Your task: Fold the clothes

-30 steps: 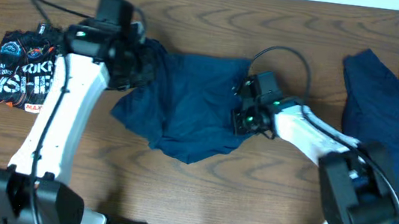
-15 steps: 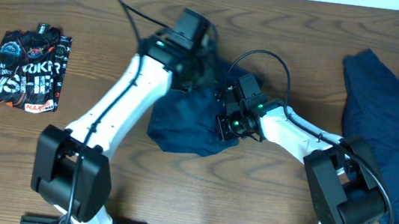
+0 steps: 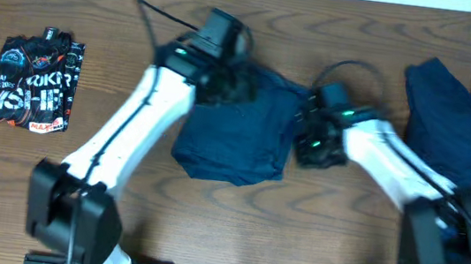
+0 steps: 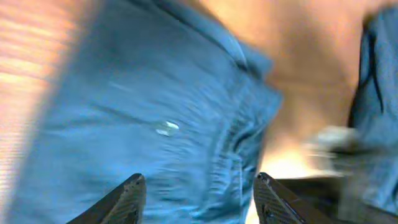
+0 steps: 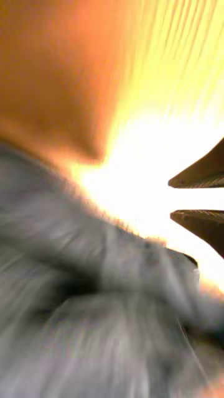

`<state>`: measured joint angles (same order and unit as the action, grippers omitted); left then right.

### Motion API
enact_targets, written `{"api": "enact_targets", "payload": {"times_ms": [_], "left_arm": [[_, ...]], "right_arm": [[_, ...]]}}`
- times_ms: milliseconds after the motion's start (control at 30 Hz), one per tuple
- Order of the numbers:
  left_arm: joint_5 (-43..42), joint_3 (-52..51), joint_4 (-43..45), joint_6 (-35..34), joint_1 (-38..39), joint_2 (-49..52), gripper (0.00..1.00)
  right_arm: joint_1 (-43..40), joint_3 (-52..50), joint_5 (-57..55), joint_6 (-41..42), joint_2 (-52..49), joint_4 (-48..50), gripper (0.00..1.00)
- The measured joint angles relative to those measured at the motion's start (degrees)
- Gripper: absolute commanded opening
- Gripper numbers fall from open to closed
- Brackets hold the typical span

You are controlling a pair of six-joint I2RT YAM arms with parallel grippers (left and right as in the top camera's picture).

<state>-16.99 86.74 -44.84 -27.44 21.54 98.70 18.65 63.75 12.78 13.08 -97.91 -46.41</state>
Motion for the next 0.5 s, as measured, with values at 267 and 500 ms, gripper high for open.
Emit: {"api": "enact_targets", "payload": {"times_ms": [267,500], "left_arm": [[3.8,0.0,-0.2,3.1,-9.4,-1.9,0.57],[4.1,0.0,-2.0,5.0,-9.7,7.4,0.57]], "right_arm": [[-3.2,7.1,1.3,-0.6,16.4,7.0,0.16],[2.4,5.0,7.2,-0.7,10.3,8.6,0.17]]}}
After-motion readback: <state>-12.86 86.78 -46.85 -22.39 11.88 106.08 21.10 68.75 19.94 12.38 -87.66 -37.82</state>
